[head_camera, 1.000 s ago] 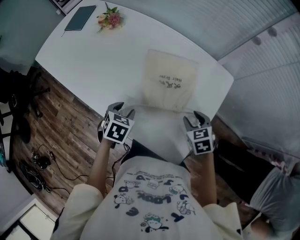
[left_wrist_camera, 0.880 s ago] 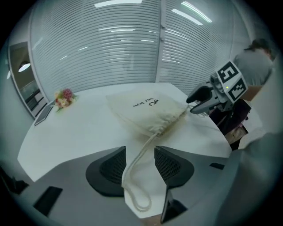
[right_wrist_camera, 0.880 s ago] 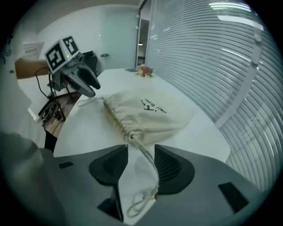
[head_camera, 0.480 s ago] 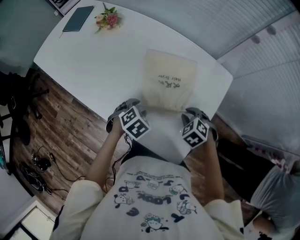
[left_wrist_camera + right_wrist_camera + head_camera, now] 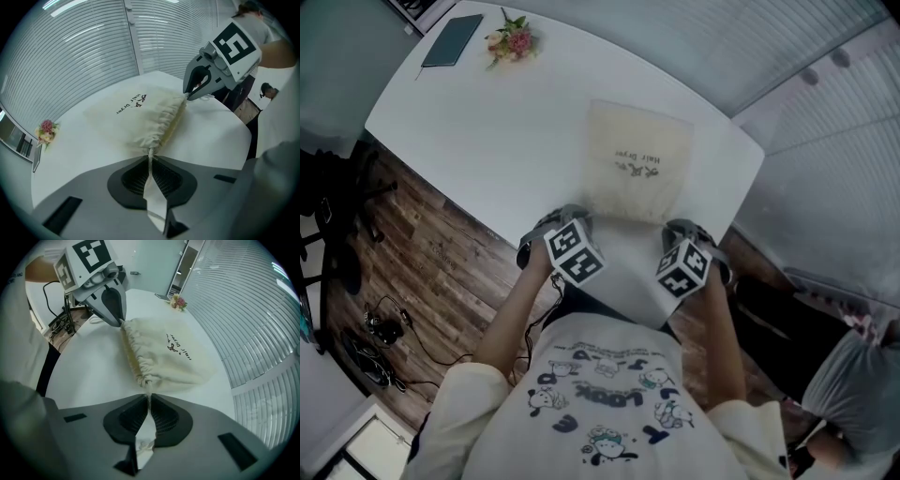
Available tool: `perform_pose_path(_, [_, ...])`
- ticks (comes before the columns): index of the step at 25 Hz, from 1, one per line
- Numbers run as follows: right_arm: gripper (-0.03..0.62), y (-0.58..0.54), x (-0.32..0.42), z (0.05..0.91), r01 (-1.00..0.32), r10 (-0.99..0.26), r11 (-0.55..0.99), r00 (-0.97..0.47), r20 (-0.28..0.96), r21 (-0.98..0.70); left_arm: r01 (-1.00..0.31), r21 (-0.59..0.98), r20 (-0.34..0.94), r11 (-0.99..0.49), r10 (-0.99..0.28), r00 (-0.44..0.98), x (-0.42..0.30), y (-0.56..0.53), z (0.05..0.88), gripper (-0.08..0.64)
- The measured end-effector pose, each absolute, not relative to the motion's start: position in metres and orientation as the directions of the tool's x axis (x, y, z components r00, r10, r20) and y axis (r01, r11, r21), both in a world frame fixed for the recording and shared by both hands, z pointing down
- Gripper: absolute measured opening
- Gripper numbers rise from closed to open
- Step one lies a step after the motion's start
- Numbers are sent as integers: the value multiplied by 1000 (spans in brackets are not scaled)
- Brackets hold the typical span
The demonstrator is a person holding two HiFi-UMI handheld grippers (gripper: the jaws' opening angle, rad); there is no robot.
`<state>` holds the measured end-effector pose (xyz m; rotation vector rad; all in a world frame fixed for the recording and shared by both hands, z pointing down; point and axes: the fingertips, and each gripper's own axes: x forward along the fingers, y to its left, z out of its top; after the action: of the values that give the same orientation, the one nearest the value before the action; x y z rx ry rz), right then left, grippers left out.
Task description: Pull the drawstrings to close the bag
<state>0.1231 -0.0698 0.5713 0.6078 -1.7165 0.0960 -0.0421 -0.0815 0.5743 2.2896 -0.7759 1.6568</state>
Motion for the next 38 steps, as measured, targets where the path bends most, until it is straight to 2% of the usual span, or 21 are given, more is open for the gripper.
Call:
perform_pose_path(6, [28, -71, 135, 570, -503, -412, 795, -36, 910, 340, -608, -62, 925, -792, -274, 262, -37, -75, 576, 54])
perform_pose_path(11, [25, -71, 136, 564, -646, -454, 697, -59, 889, 313, -708, -78, 918, -702, -328, 224, -40, -76, 574, 51])
perform_pose_path(15, [25, -75, 142, 549, -890, -507, 438, -126, 853, 129, -857, 98, 892, -506, -336, 301, -38, -75, 570, 51])
perform_pose_path(19, [22, -75, 159, 546, -990, -574, 142, -104, 812, -27, -920, 216, 854, -326, -393, 340, -26, -79, 566, 51])
perform_pose_path(22, [21, -70, 168, 542, -996, -616, -1, -73, 784, -93, -940, 240, 842, -244, -430, 327, -21, -76, 562, 49])
perform_pose_path(28, [21, -70, 176, 532, -954, -672, -183, -55, 738, -238, -935, 338, 781, -110, -520, 344, -27, -92, 549, 49])
perform_pose_path(34, [18, -71, 185, 528, -873, -712, -307, -53, 700, -378, -894, 448, 775, 16, -504, 380, -35, -91, 559, 49])
perform_pose_path(38, [17, -70, 197, 533, -818, -724, -377, -32, 689, -434, -887, 456, 783, 78, -509, 357, -50, -95, 565, 48])
